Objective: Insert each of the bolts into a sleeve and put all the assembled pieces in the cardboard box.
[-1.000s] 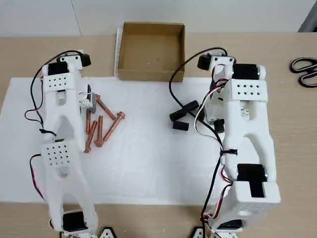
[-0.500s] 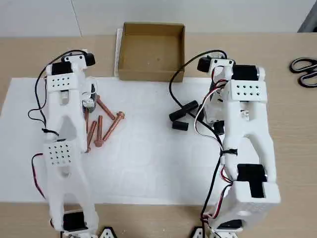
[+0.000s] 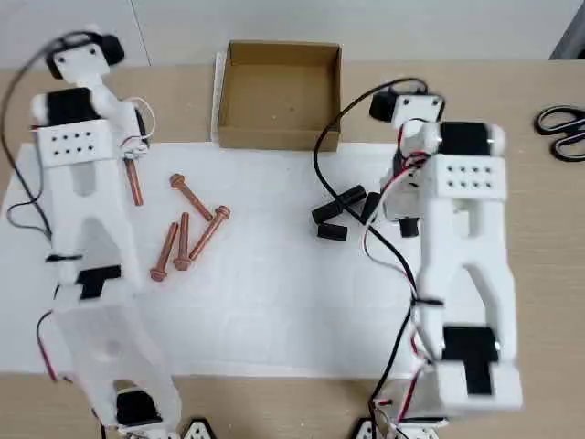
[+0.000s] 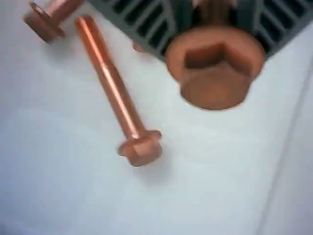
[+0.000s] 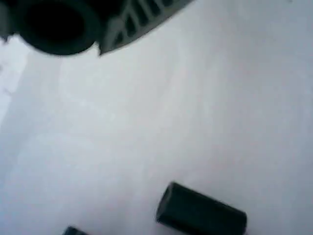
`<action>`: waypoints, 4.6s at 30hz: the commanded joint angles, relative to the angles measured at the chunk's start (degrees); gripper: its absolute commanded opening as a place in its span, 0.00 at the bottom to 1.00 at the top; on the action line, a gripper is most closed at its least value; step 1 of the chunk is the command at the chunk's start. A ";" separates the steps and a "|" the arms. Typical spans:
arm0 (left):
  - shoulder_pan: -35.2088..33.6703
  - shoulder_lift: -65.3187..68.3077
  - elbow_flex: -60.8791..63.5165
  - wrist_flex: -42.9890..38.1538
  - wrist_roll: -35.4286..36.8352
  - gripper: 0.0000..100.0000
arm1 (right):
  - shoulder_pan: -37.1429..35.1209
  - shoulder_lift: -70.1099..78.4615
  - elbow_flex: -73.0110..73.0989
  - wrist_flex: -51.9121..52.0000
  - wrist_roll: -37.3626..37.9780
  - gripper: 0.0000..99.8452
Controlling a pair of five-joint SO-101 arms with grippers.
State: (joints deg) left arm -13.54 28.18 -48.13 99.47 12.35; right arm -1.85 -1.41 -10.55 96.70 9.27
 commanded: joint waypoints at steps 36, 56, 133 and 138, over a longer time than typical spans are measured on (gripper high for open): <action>28.84 -85.98 98.86 -63.30 9.32 0.01 | -21.05 -97.45 86.15 -46.99 -2.90 0.01; 41.85 -88.53 102.46 -69.10 9.41 0.01 | -30.37 -97.10 99.34 -59.56 -9.67 0.01; 46.51 -88.88 110.73 -62.07 11.08 0.01 | -32.57 -97.10 99.16 -59.56 -9.67 0.01; 46.59 -88.88 110.73 -59.16 11.08 0.01 | -32.57 -97.10 99.16 -59.47 -9.67 0.01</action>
State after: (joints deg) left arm 33.05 -60.00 62.90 38.64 23.87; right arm -34.29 -98.20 89.23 38.59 -0.04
